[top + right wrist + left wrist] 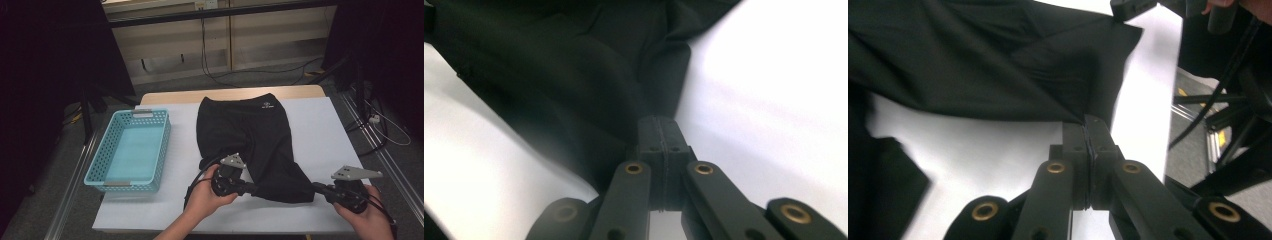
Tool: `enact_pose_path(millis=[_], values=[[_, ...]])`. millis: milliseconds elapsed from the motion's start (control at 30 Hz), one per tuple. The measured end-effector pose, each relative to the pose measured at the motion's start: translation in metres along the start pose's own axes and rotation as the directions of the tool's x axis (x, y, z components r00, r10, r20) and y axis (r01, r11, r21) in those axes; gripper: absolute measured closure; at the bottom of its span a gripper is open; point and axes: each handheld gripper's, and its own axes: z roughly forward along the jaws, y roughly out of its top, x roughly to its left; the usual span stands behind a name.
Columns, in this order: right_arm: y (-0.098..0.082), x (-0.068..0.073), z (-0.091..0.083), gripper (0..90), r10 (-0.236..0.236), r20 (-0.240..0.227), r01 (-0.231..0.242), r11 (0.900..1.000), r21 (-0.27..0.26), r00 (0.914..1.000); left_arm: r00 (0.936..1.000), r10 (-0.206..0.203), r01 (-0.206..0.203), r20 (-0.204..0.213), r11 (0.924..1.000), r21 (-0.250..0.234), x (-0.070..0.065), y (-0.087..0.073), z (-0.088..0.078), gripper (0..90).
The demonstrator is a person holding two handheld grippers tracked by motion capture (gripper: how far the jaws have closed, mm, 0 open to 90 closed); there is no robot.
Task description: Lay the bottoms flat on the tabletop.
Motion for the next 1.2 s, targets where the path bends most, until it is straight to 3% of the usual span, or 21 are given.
enact_pose_path(millis=[100,267,300,433,533,600,800,833,867,900,1000,1133,1200], values=[[-0.008,-0.001,-0.007,90.0,-0.005,0.007,0.005,1.0,0.02,1.0,0.9997,-0.007,0.006,0.023,0.9997,0.022,-0.003,-0.006,0.007,89.4],[-0.017,-0.005,-0.014,90.0,-0.007,0.021,0.006,1.0,0.026,0.9998,0.9998,0.007,-0.008,0.019,0.9994,0.034,-0.003,-0.01,0.015,86.3],[-0.016,-0.005,-0.013,89.6,-0.006,0.028,0.006,1.0,0.019,0.9996,0.9999,0.005,-0.006,0.01,0.9996,0.028,-0.003,-0.01,0.015,82.6],[-0.005,-0.003,-0.002,73.0,-0.002,0.034,0.002,1.0,-0.004,0.9994,0.9997,-0.001,0.002,-0.024,0.9998,0.022,0.005,-0.009,0.01,70.4],[0.004,-0.005,0.015,67.5,0.005,0.035,-0.005,1.0,0.002,0.9994,0.9953,0.022,-0.023,-0.094,0.9997,-0.01,0.012,-0.01,0.007,54.4],[0.009,-0.009,0.026,67.6,0.019,0.032,-0.019,1.0,0.015,0.9993,0.9894,0.04,-0.043,-0.139,0.9988,-0.022,0.018,-0.011,0.005,43.9],[0.018,-0.019,0.057,74.2,0.052,0.036,-0.054,0.997,0.059,0.998,0.9772,0.043,-0.052,-0.208,0.9979,-0.039,0.033,-0.011,0.001,32.9],[0.019,-0.018,0.058,76.7,0.055,0.037,-0.057,0.997,0.056,0.9978,0.9716,0.044,-0.054,-0.232,0.9979,-0.036,0.034,-0.011,-0.001,31.8],[0.019,-0.017,0.058,84.3,0.057,0.027,-0.058,0.997,0.057,0.998,0.974,0.044,-0.056,-0.222,0.9974,-0.045,0.037,-0.011,-0.002,31.0],[0.018,-0.017,0.058,89.8,0.062,0.004,-0.062,0.996,0.057,0.9981,0.9721,0.041,-0.053,-0.231,0.9974,-0.048,0.038,-0.011,-0.003,30.5],[0.015,-0.015,0.055,90.0,0.06,-0.012,-0.06,0.997,0.058,0.9981,0.9682,0.031,-0.047,-0.248,0.9971,-0.06,0.042,-0.011,-0.009,29.8],[0.008,-0.018,0.038,90.0,0.085,-0.017,-0.084,0.995,0.055,0.9963,0.9647,0.027,-0.046,-0.262,0.997,-0.063,0.043,-0.013,-0.012,29.4],[0.003,-0.021,0.03,90.0,0.088,0.007,-0.088,0.994,0.063,0.9961,0.9652,0.03,-0.046,-0.26,0.9973,-0.058,0.044,-0.013,-0.01,29.2]])
